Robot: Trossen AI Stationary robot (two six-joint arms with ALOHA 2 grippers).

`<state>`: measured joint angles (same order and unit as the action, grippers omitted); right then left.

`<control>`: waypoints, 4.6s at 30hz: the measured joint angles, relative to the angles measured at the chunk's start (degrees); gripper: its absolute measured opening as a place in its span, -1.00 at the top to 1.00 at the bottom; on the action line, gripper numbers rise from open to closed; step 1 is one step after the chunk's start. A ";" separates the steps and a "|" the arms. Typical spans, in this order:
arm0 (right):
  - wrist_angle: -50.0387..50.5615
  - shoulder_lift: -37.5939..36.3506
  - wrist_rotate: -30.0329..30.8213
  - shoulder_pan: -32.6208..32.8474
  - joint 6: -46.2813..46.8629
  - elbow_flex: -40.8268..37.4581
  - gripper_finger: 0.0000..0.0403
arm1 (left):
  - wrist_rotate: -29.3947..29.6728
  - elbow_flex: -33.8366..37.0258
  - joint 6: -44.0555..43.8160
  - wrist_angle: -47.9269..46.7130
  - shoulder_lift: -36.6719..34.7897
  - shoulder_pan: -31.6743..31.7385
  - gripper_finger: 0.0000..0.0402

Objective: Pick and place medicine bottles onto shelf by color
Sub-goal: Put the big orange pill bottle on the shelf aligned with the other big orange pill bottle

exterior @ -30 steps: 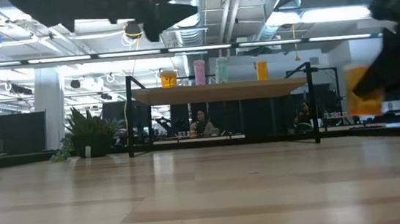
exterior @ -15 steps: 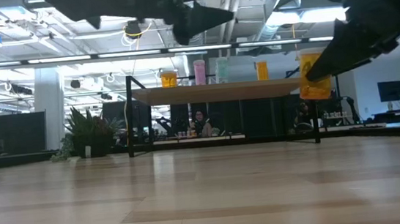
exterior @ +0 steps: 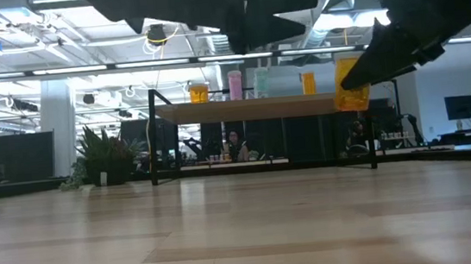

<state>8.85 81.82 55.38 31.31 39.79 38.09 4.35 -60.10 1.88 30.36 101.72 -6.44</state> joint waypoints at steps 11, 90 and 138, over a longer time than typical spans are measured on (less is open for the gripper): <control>-21.45 0.02 -10.78 -2.23 -16.33 0.00 -0.03 | -4.74 -0.43 3.37 -1.19 0.76 0.02 -0.61; -8.23 -10.67 -8.45 4.29 -9.84 -0.04 -0.27 | 37.74 0.09 2.99 -19.44 -21.57 0.55 0.07; -7.97 -10.27 -7.22 3.09 -9.18 -0.02 -0.27 | 35.32 26.80 -11.49 11.61 -22.87 19.03 0.07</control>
<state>0.88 71.55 48.16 34.40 30.61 38.06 39.67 -33.30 -9.62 41.96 78.85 12.59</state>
